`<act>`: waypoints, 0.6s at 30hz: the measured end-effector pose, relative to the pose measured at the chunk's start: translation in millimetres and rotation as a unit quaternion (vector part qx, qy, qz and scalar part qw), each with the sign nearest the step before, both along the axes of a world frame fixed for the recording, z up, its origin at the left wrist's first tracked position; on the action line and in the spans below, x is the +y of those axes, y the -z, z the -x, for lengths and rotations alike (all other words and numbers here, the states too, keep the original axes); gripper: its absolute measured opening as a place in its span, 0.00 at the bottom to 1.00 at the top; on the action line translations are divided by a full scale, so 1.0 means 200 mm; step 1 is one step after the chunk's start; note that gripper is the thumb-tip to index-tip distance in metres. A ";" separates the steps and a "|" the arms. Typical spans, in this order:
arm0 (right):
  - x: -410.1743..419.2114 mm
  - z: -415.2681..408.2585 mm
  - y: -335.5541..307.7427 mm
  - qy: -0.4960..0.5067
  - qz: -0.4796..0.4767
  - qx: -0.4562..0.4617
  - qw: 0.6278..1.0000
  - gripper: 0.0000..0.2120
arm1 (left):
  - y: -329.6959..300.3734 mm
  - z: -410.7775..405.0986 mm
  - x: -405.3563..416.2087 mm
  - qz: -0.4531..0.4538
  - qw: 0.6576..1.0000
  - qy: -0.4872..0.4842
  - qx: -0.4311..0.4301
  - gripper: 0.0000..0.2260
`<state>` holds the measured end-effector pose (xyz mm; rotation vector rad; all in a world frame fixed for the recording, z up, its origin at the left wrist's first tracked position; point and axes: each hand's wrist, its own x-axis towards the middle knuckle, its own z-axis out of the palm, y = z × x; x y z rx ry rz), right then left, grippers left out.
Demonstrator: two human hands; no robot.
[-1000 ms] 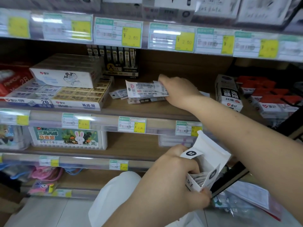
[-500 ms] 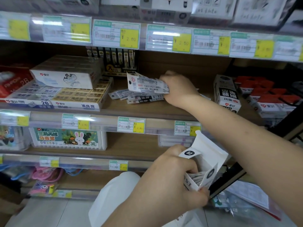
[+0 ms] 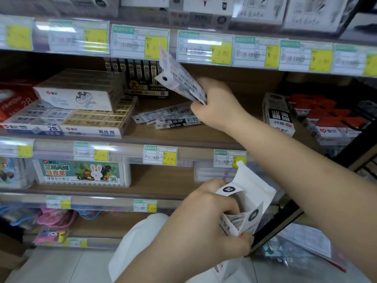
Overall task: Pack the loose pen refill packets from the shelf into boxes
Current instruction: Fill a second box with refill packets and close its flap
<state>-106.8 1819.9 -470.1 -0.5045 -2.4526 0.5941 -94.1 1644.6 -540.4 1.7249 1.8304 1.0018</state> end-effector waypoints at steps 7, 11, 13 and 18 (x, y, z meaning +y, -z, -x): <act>-0.12 -0.06 -0.08 -0.081 0.055 0.085 0.992 0.06 | -0.01 0.06 -0.04 -0.013 0.999 0.017 -0.033 0.09; -0.15 -0.09 -0.09 -0.096 0.128 0.082 0.984 0.09 | -0.03 0.08 -0.07 -0.014 0.999 0.027 -0.038 0.08; -0.17 -0.12 -0.08 -0.089 0.167 0.081 0.979 0.10 | -0.04 0.11 -0.10 -0.011 0.998 0.019 -0.052 0.10; -0.23 -0.24 0.06 -0.039 0.312 0.131 0.940 0.07 | -0.03 0.18 -0.16 0.001 0.999 0.003 -0.043 0.16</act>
